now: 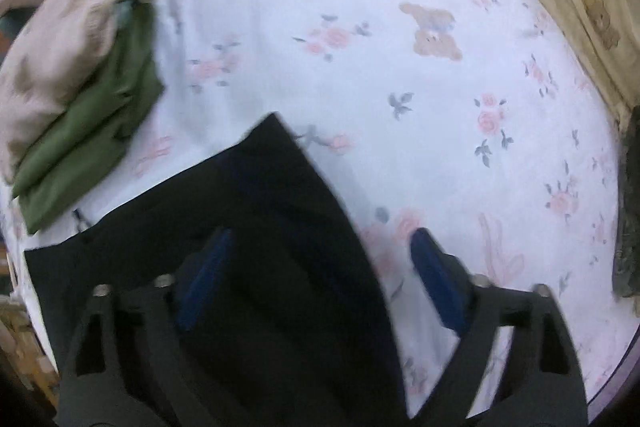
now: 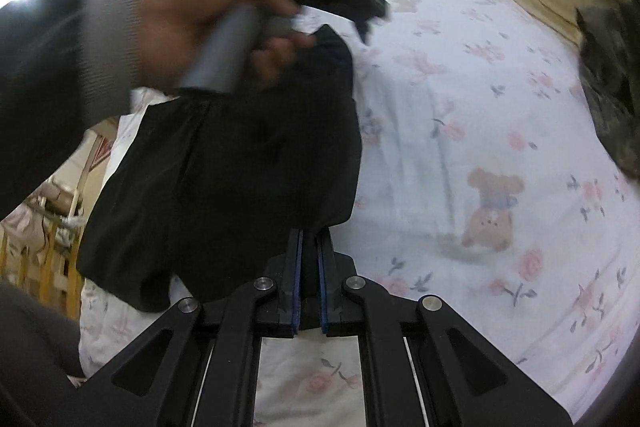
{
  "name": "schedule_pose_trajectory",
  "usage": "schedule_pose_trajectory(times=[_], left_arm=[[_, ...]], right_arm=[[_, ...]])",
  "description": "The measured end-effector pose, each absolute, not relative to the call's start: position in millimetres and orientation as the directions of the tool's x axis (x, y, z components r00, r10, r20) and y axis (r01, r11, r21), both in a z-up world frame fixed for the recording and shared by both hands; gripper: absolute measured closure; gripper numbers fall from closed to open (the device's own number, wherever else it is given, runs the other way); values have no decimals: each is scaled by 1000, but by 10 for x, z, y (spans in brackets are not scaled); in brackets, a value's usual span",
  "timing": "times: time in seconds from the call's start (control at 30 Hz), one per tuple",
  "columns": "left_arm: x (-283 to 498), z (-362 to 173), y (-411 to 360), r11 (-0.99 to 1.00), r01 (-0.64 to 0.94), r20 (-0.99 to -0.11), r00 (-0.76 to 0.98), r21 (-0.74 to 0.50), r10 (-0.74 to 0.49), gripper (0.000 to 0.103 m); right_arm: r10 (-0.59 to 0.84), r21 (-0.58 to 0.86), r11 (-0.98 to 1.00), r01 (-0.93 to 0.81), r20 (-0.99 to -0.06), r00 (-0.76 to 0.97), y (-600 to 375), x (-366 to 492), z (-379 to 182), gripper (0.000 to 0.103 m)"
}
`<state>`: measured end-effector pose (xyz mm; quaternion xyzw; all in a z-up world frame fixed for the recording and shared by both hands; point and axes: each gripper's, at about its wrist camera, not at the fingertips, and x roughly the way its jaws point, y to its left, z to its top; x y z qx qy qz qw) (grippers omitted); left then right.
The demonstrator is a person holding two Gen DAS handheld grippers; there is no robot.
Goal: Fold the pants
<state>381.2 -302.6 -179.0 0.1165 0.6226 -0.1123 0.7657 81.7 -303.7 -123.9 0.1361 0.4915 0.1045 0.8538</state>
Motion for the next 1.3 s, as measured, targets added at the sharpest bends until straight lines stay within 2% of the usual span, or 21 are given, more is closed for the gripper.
schedule_pose_trajectory(times=[0.07,0.1,0.13,0.17,0.4,0.63,0.73,1.03,1.3], left_arm=[[3811,-1898,-3055,941,333,-985,174,59,0,63],[3801,-1911,-3056,936,346,-985,173,64,3,70],[3781,-1892,-3062,925,368,-981,193,98,27,88],[3767,-1871,-3062,914,386,-977,207,129,51,101],[3731,-1334,-2655,888,450,-972,233,95,-14,102],[3609,-669,-1788,889,442,-954,298,118,-22,102],[3612,-542,-1408,896,427,-947,321,124,-22,102],[3780,-738,-104,941,315,-942,334,127,15,102],[3789,-1572,811,968,205,-966,243,144,92,102]], right_arm=[[326,334,940,-73,-810,487,-2978,844,-1224,97],[331,336,938,-78,-812,481,-2962,855,-1224,97],[338,340,937,-84,-813,473,-2945,866,-1226,97],[346,345,934,-90,-813,468,-2941,876,-1228,97],[456,382,890,-249,-741,492,-2557,793,-919,98],[562,370,819,-439,-668,487,-1866,762,-507,98],[604,352,775,-524,-655,454,-1487,739,-406,98],[676,378,671,-638,-666,316,-262,953,-303,98],[651,408,634,-657,-740,168,560,1076,-757,98]])
